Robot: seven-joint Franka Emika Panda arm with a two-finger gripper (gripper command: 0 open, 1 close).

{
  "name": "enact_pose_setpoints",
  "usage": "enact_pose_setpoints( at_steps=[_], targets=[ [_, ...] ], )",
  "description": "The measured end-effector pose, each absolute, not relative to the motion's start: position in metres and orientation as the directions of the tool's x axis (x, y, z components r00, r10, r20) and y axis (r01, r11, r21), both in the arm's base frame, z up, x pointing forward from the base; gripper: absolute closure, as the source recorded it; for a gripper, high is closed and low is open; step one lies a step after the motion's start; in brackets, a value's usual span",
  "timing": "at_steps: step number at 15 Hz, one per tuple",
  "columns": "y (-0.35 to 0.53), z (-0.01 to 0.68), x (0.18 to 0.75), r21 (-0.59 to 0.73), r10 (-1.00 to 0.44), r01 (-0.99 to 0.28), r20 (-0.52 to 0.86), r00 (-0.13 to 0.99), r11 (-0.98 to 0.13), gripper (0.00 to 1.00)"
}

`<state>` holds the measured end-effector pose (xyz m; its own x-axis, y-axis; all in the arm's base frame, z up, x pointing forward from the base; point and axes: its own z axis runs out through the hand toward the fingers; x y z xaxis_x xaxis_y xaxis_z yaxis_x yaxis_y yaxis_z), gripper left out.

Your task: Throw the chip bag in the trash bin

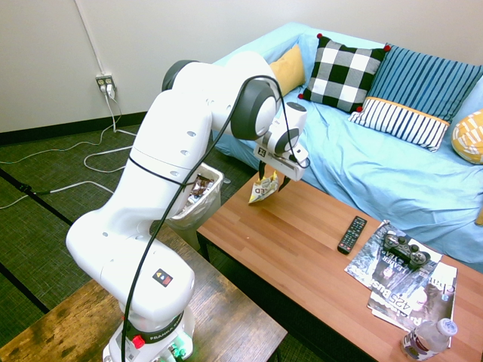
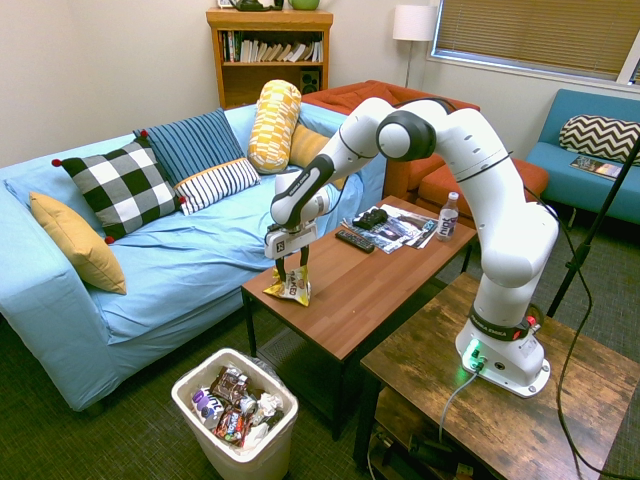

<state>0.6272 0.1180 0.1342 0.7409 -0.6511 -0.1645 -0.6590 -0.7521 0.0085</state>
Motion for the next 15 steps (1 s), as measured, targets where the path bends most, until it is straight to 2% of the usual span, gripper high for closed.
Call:
enact_pose_setpoints(
  at_steps=[15],
  targets=[
    [0.114, 0.122, 0.630, 0.012, -0.668, -0.679, -0.193, 0.719, -0.734, 1.00]
  ],
)
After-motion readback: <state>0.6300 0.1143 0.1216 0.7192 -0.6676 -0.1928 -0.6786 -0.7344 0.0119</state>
